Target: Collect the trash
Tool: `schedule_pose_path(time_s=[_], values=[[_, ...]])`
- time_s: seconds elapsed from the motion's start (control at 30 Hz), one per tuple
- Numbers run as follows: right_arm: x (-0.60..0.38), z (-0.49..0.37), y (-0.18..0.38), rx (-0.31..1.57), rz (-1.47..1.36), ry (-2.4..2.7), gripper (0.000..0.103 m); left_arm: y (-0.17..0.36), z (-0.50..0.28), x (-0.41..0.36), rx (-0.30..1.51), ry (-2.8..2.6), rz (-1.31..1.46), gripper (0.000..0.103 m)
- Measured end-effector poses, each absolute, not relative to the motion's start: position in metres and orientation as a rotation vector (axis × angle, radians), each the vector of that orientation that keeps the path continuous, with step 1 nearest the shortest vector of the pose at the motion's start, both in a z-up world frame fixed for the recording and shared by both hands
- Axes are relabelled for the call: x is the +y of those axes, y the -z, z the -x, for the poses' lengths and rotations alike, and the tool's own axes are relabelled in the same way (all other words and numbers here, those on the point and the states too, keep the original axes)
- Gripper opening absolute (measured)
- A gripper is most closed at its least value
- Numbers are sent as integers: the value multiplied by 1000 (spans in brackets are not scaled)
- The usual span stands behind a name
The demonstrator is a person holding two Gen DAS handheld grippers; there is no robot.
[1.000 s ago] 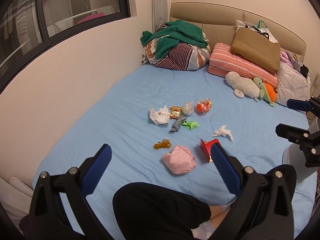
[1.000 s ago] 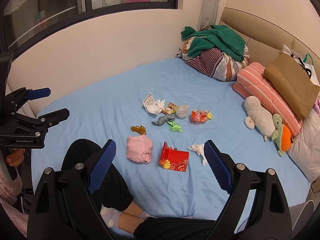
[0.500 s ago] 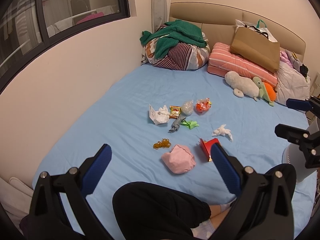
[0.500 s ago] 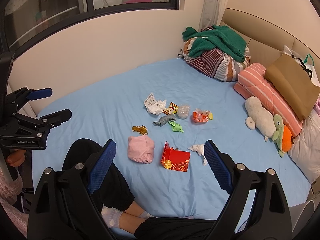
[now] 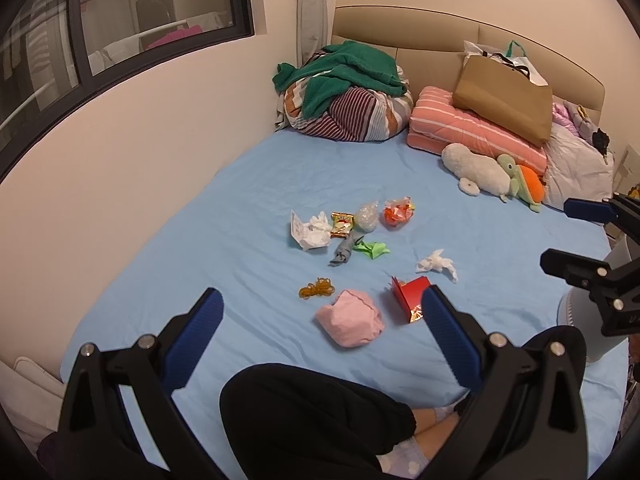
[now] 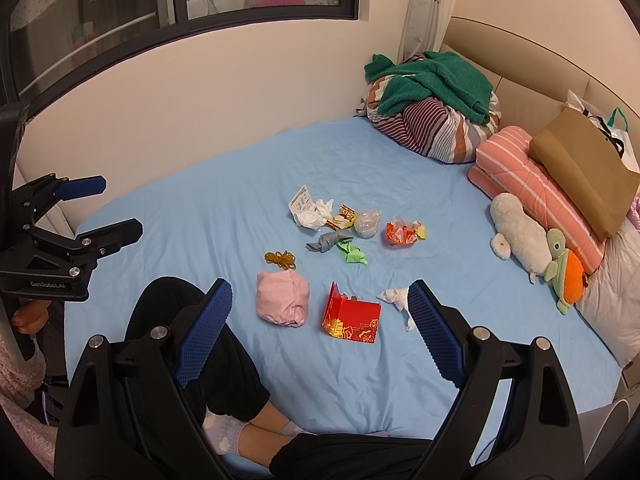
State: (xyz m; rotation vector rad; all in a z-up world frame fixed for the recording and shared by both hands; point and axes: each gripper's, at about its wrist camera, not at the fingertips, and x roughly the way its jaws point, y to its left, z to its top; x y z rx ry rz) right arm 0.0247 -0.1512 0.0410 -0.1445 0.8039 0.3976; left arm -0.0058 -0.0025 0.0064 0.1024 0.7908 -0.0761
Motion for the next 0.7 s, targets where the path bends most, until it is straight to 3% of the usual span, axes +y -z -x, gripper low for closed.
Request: schedule_pose_path(time_s=[0.7], values=[[-151,-23,-47,795,145,-391,86,-5,5,1,784,75,-102,99]])
